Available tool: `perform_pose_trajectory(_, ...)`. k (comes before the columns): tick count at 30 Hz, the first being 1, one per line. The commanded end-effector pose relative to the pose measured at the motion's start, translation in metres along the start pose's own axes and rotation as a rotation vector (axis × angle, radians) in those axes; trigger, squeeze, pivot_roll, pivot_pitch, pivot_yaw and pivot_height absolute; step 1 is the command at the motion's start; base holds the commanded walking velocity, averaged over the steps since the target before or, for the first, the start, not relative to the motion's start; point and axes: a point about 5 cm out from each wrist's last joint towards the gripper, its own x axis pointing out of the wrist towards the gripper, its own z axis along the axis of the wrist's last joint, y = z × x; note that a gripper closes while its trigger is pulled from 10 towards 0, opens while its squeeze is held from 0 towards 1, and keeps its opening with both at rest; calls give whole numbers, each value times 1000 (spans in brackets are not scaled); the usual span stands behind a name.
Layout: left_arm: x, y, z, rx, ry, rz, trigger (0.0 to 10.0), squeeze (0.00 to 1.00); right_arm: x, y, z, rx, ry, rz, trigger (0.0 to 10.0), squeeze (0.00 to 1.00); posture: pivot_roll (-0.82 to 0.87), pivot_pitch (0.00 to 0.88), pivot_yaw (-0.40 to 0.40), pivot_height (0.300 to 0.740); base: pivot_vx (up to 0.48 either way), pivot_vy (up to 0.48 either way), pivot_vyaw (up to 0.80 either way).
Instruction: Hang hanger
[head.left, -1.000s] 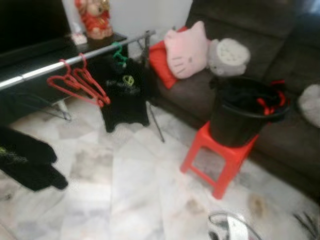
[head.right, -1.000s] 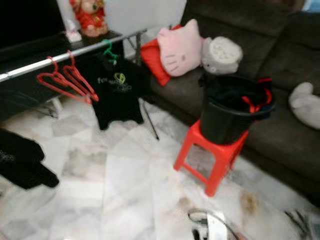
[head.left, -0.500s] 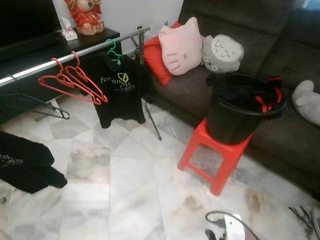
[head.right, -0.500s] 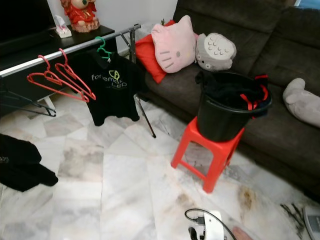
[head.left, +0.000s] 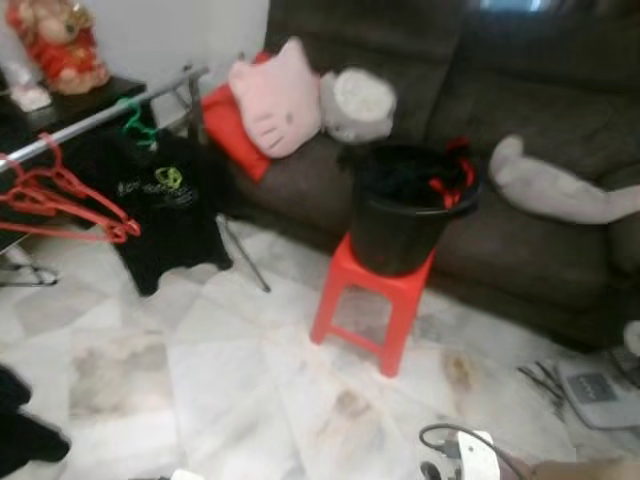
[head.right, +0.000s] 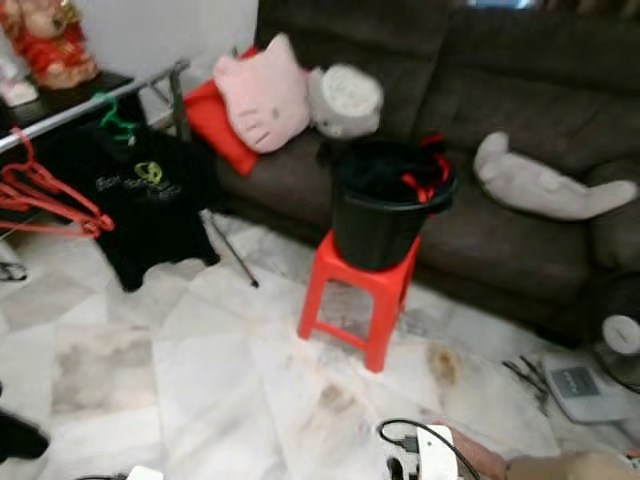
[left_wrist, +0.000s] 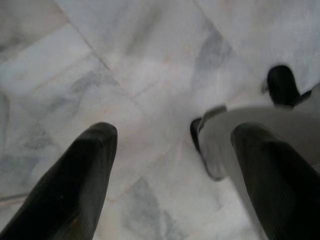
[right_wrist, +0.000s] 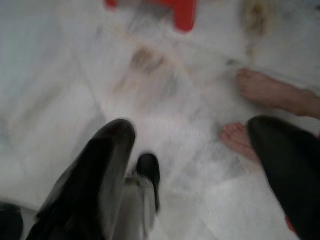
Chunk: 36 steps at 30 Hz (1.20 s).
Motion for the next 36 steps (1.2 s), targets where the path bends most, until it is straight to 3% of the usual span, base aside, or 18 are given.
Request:
perform_pose_trajectory(1, 1, -2, 2, 10, 1, -6, 10000, 0, -2, -6, -4, 1, 11, -17, 10000, 0, -42, 0, -19, 740, 0, 0, -712)
perform_pose_trajectory(13, 2, -4, 3, -19, 0, 1, 10000, 0, -2, -6, -3, 10, 1, -18, 10000, 0, -44, 17, -19, 740, 0, 0, 0)
perform_pose_trajectory(28, 1, -1, 0, -10, 19, -1, 10000, 0, -1, -5, -2, 24, -2, -22, 10000, 0, -37, 23, -23, 740, 0, 325, 0)
perform_pose_trajectory(36, 0, -1, -5, -13, 32, -4, 10000, 0, -1, -5, -3, 7, 9, -20, 10000, 0, -40, 28, -24, 740, 0, 332, -613)
